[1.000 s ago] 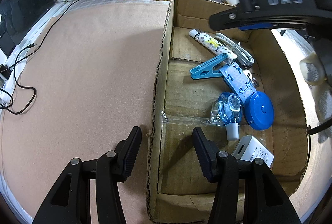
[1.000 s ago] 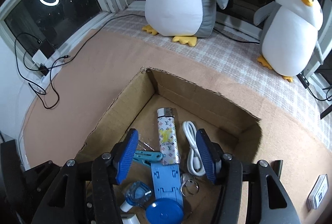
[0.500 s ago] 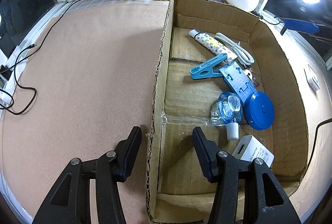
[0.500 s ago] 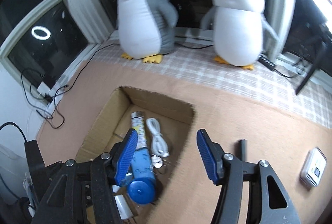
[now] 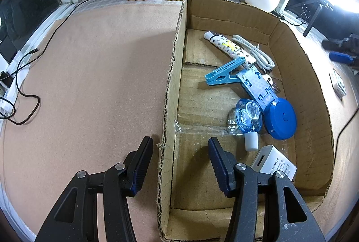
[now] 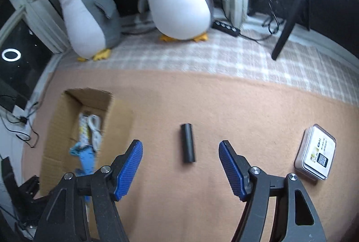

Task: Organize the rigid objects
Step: 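Move the right tool to the black cylinder and grasp it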

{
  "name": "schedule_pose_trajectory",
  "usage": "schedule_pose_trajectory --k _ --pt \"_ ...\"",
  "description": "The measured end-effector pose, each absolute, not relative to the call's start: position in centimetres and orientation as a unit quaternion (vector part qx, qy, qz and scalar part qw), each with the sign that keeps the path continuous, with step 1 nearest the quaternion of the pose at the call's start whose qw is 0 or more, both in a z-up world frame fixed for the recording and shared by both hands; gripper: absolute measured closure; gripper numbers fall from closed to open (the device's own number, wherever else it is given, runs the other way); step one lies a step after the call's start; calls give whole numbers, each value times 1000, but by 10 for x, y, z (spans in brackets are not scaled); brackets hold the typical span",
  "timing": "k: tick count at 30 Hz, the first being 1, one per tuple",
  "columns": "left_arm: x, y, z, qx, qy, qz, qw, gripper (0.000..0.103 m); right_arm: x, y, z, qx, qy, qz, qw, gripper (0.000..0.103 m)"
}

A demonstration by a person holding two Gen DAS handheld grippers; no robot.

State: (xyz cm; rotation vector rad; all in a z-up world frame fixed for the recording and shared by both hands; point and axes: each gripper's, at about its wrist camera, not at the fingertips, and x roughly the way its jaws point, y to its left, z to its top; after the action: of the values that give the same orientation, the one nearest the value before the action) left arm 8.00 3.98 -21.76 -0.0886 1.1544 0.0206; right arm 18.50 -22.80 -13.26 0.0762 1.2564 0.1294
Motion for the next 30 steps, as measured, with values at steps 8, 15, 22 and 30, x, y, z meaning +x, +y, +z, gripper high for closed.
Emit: schedule_pose_trajectory --k 8,15,22,30 --pt "80 39 -218 -41 545 10 837 48 197 -239 -163 32 611 41 790 37" --pt "80 40 -218 -42 545 9 837 48 208 -232 -178 26 624 43 780 50" --pt "80 40 -218 -42 546 10 837 48 213 -216 -188 -3 634 44 772 67" --pt "80 39 -218 -42 545 10 837 48 213 -212 -188 -28 633 41 772 83"
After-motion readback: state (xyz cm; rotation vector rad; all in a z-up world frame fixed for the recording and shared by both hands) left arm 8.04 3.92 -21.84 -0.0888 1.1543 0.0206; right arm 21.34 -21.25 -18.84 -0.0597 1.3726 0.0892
